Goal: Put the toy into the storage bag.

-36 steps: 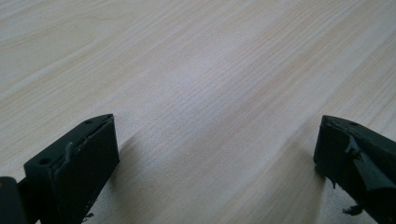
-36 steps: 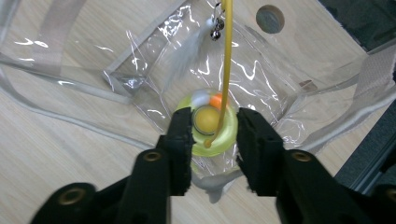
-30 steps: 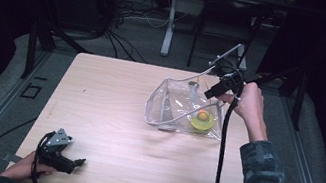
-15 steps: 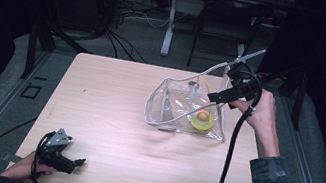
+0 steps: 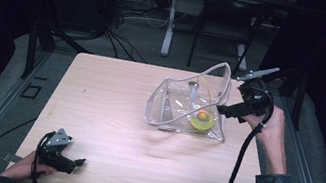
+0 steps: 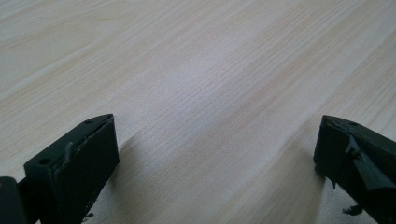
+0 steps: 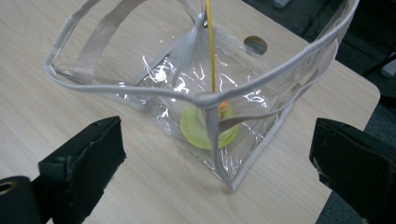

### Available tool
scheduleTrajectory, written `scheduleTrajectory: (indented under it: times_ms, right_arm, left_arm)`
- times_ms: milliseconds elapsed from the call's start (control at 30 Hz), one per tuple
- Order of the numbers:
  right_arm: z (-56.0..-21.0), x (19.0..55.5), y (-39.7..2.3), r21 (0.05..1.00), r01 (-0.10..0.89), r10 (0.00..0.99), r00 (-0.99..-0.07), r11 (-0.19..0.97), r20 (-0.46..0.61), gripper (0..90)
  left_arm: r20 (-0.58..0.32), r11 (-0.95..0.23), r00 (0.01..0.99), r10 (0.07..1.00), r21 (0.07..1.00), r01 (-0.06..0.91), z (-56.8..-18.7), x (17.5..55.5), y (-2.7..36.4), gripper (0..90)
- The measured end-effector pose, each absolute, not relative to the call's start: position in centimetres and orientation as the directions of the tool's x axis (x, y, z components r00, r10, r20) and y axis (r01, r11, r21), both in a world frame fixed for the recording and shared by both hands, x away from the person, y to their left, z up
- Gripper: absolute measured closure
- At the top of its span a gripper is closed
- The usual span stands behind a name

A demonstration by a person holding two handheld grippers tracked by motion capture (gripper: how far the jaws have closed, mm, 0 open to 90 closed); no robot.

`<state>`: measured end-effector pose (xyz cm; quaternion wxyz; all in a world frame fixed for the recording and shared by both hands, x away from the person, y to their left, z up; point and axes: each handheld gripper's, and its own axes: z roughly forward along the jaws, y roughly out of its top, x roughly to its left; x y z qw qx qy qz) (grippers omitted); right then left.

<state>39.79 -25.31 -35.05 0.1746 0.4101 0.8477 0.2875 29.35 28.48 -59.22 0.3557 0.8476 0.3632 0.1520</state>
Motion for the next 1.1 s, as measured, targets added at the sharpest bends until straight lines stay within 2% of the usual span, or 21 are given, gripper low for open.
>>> scheduleTrajectory:
  times_ms: [433,767,867,1100]
  right_arm:
    - [-40.0,37.6,-28.1,0.612,0.639,0.820,-0.571,0.467,-0.029,1.6]
    - [-45.5,35.6,-30.2,0.596,0.691,0.848,-0.529,0.409,0.031,3.0]
    - [-47.4,35.0,-30.4,0.613,0.694,0.856,-0.515,0.377,0.056,0.5]
    - [-51.4,33.4,-30.1,0.535,0.717,0.842,-0.539,0.446,0.020,0.0]
  left_arm:
    - [-0.001,-0.483,0.690,0.724,0.713,0.508,-59.2,29.4,28.5,0.0]
    - [-0.001,-0.483,0.690,0.723,0.713,0.508,-59.2,29.4,28.5,0.0]
    - [-0.001,-0.483,0.690,0.723,0.713,0.508,-59.2,29.4,28.5,0.0]
    - [-0.002,-0.483,0.691,0.723,0.714,0.507,-59.2,29.4,28.5,0.0]
